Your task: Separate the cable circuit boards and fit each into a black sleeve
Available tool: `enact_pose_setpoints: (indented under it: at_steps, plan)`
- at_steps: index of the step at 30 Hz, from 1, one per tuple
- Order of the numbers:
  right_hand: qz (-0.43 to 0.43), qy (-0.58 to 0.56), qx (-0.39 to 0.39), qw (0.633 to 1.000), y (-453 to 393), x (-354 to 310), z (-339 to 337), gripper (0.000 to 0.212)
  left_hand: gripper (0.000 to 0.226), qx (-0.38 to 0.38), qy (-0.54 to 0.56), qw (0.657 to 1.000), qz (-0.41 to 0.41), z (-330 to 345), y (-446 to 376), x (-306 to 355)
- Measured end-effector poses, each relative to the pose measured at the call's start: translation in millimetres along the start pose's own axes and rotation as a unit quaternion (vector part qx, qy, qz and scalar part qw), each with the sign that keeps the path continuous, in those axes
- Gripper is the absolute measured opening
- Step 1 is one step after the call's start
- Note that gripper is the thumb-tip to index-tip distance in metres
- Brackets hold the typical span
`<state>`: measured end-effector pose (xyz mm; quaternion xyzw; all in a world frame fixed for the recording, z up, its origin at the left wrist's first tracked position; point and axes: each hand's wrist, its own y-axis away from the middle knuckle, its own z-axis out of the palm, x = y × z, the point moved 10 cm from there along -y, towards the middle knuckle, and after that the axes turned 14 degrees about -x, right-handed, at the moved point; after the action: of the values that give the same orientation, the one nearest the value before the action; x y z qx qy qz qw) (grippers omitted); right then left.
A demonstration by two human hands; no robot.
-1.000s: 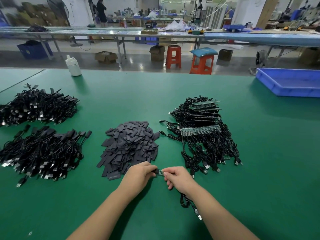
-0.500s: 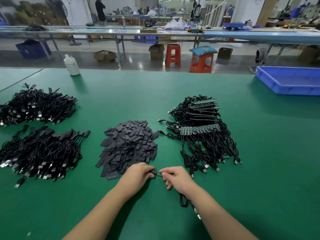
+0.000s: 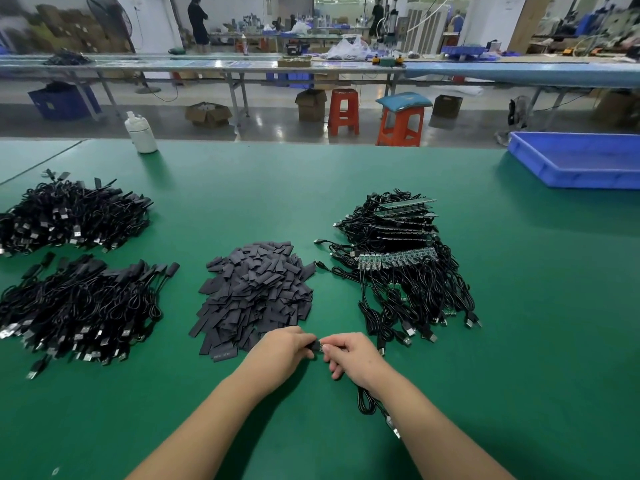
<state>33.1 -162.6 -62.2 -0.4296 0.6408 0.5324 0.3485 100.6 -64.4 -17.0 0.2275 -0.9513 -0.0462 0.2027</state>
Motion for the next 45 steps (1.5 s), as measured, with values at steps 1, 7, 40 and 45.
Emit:
enact_pose_setpoints:
  at_steps: [1, 7, 40, 45]
  plan:
    - [-0.001, -0.004, -0.001, 1.0, 0, 0, 0, 0.027, 0.021, 0.0, -0.002, 1.0, -0.004, 1, -1, 0]
    - [-0.002, -0.023, -0.011, 1.0, -1, 1, 3, 0.024, 0.025, 0.027, -0.009, 0.999, -0.018, 0, -1, 6]
    - [-0.006, -0.12, -0.048, 0.992, -10, 11, 8, 0.033, 0.029, -0.012, -0.089, 0.996, -0.029, 21, -16, 12]
    - [-0.012, -0.13, -0.042, 0.99, -8, 9, 8, 0.033, 0.03, -0.017, -0.115, 0.992, -0.044, 24, -20, 12]
